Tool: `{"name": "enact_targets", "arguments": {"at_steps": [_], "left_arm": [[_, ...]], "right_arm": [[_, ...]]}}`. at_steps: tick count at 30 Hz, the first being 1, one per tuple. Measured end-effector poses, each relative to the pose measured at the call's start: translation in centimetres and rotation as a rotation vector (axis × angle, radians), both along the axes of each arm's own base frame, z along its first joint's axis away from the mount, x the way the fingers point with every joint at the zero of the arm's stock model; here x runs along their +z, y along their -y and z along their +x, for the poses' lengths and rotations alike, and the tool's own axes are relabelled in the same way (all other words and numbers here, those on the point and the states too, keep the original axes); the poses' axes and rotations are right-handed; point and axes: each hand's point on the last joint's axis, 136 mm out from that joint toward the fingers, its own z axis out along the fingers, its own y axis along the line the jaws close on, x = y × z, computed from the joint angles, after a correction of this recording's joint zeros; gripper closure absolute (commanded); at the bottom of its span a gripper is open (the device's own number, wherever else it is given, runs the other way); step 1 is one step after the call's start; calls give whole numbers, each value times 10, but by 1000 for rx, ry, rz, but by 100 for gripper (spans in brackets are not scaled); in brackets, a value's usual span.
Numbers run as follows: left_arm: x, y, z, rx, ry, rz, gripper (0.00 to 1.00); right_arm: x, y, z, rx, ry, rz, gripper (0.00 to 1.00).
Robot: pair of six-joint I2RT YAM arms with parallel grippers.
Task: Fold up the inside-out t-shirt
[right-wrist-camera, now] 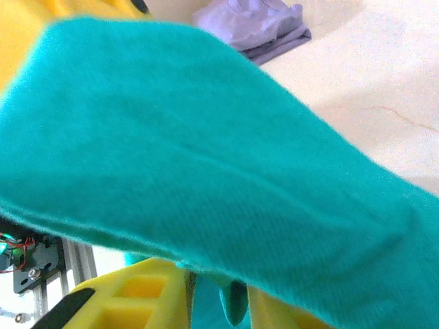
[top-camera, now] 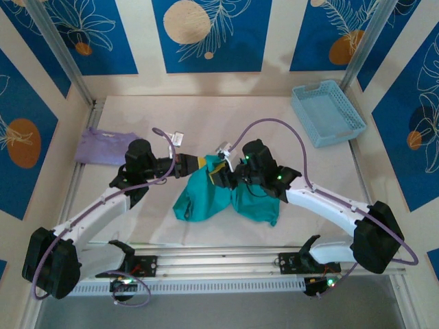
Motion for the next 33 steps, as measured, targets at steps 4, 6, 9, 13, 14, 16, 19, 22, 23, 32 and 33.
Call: {"name": "enact_targets", "arguments": {"at_steps": [4,6,9,13,14,16,19,22,23,32,33], "left_arm": [[0,0,1,5,3,2,100],[-3,-1,3,17,5,16,100],[-11,-5,11,70,2,65,100],[-18,-12,27,162,32,139,90],[-21,-15,31,188,43,163,84],[-27,-22,40,246,55,221,73],[-36,-36,44,317,73,300,58],[-27,-50,31,360,141,340,48],[-20,-54,25,372,175,342,45],[-6,-21,-19,229,363,361,32],[-12,-17,-17,216,362,377,35]], "right_arm": [[7,0,-1,12,-7,31,100],[14,2,-3,19,-5,49,100],[34,6,-12,55,1,106,100],[67,5,-25,145,-50,253,100],[71,3,-25,160,-74,283,100],[73,1,-25,168,-126,310,100],[76,0,-23,149,-169,324,100],[84,0,-18,118,-182,337,100],[86,-1,-16,107,-185,339,100],[96,-6,-5,57,-239,345,100],[97,-7,-6,57,-251,350,100]]}}
